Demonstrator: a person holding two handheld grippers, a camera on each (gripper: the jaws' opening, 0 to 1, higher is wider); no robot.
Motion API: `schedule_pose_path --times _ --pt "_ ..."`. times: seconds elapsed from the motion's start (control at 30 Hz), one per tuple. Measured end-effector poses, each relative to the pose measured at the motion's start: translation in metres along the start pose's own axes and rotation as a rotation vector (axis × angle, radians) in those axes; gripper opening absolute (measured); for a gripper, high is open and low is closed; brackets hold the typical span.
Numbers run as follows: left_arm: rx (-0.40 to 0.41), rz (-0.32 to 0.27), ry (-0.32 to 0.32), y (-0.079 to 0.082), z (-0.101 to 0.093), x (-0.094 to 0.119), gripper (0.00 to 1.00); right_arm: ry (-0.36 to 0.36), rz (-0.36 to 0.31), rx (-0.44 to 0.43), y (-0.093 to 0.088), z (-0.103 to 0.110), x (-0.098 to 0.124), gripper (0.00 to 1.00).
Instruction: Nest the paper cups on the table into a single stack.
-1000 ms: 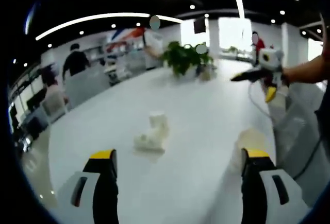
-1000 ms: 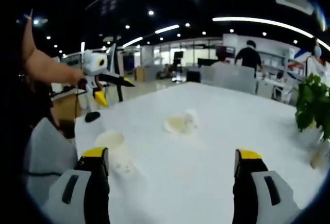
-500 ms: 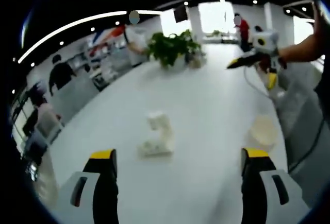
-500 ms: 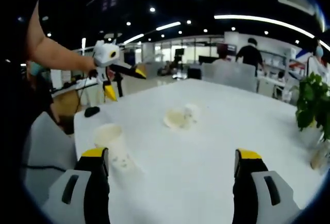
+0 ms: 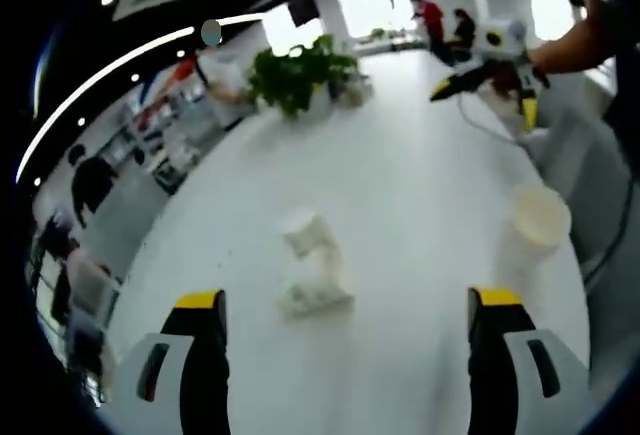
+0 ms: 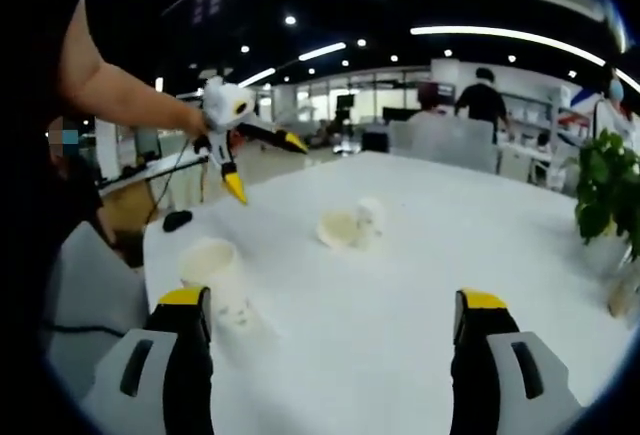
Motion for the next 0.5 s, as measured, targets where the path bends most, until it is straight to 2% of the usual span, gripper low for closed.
schedule_pose_path --times 0.27,0.5 --pt "-0.085 0.046 -0.052 0.003 0.023 -0.029 0.98 -0.012 0.030 -0.026 -0.010 -0.005 0.000 0.98" --pt "-0.122 0.064 -0.094 0.004 0.037 -0.052 0.97 -0.023 0.036 -0.049 -0.015 -0.008 -0.002 0.98"
Point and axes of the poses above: the point that each gripper's makers call its tool centre point, and the gripper's own axes: x roughly backward along the fingers, z roughly to its left, y roughly out of its top, the point moved 10 cm from there along x, roughly backward along the fingers, and after that the axes turned 3 degrees about z, right-handed, at the moved point
